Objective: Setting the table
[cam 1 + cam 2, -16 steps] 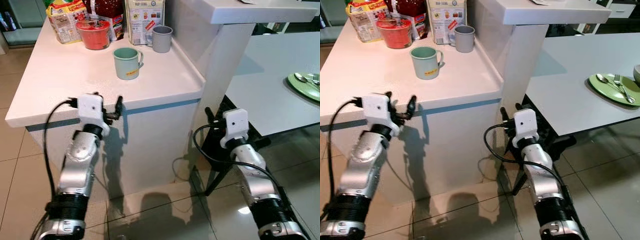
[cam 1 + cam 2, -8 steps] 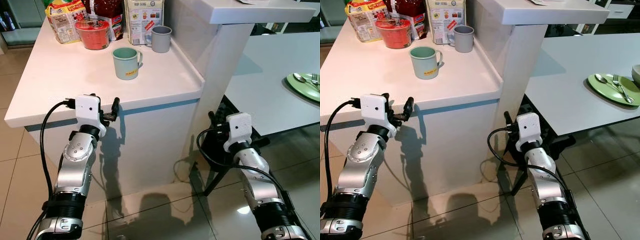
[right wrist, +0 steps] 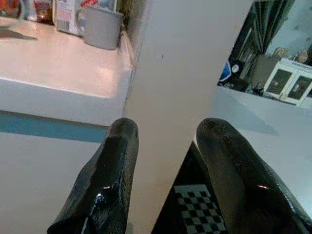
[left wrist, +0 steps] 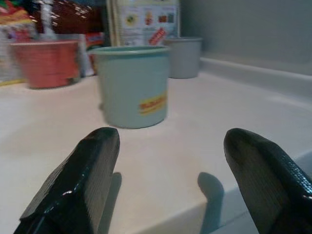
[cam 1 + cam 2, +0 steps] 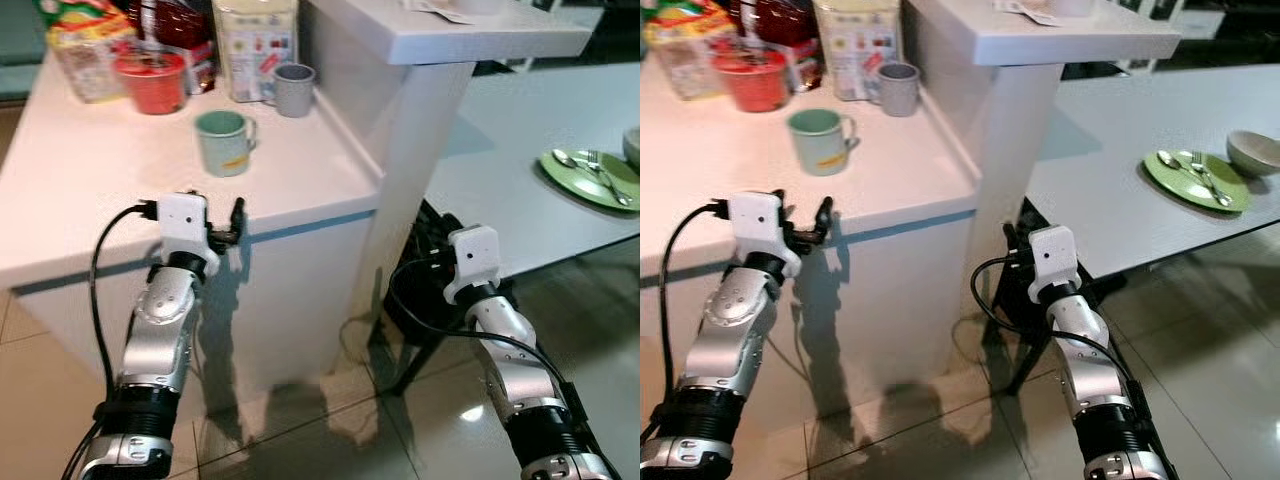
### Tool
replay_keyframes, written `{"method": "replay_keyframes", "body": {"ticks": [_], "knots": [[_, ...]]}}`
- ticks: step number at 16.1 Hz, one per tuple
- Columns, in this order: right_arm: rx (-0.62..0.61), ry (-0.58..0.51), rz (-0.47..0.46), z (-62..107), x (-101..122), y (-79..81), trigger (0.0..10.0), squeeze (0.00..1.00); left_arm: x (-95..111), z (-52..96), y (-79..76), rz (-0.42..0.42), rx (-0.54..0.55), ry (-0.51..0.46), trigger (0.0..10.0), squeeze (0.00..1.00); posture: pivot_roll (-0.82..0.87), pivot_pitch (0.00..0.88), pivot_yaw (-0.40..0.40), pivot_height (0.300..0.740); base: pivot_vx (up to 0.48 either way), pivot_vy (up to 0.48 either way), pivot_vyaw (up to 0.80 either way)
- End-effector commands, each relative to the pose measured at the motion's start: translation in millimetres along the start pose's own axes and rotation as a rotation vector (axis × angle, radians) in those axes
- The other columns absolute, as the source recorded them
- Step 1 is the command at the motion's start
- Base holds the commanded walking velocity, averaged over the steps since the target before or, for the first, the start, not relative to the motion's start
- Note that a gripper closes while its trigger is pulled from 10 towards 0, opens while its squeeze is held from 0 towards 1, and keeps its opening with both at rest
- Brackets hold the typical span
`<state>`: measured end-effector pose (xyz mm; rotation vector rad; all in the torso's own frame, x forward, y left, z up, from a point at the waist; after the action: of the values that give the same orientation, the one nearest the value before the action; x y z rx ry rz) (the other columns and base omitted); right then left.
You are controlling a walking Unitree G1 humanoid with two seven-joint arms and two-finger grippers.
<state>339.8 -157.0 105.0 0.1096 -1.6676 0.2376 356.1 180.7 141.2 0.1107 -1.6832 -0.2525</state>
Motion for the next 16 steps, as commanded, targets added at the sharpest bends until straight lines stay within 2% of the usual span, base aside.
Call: {"method": "replay_keyframes", "body": {"ticks": [1,4,12,14,16], "knots": [[0.003,-0.001,0.011,0.4,1.4,-2.2,10.0,0.0,6.6,-4.6,1.5,-0.016,0.009,-0.017,10.0,0.0,0.02,0.0,-0.048,0.74,0.465,0.0,0.0],[0.003,0.002,0.009,1.1,0.5,-1.5,10.0,0.0,8.1,-5.7,1.7,-0.008,0.016,-0.024,10.0,0.0,0.02,0.0,-0.046,0.74,0.461,0.0,0.0],[0.017,-0.001,0.008,0.4,2.6,0.0,10.0,0.0,7.5,-5.7,3.6,-0.018,0.051,-0.02,10.0,0.0,0.02,0.0,-0.054,0.74,0.0,0.0,0.0],[0.053,-0.03,0.01,-0.9,11.7,6.1,10.0,0.0,6.7,-5.6,4.9,-0.025,0.058,-0.017,10.0,0.0,0.02,0.0,-0.053,0.74,0.0,0.0,0.0],[0.125,-0.074,0.015,-4.4,25.3,20.5,10.0,0.0,5.8,-6.8,7.0,-0.03,0.063,-0.012,10.0,0.0,0.02,0.0,-0.053,0.74,0.0,0.0,0.0]]}}
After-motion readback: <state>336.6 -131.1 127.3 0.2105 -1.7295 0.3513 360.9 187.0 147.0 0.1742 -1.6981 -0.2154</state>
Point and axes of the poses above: a point about 5 cm out from each wrist's last joint towards the gripper, its own z axis pointing back from the gripper into the wrist, its own x axis along the axis of the wrist's last joint, y = z × x, the point moved 3 cm from there along -z, pointing out of the wrist towards the gripper, and after that the axes turned 7 degrees about -z, right-handed, at the moved point
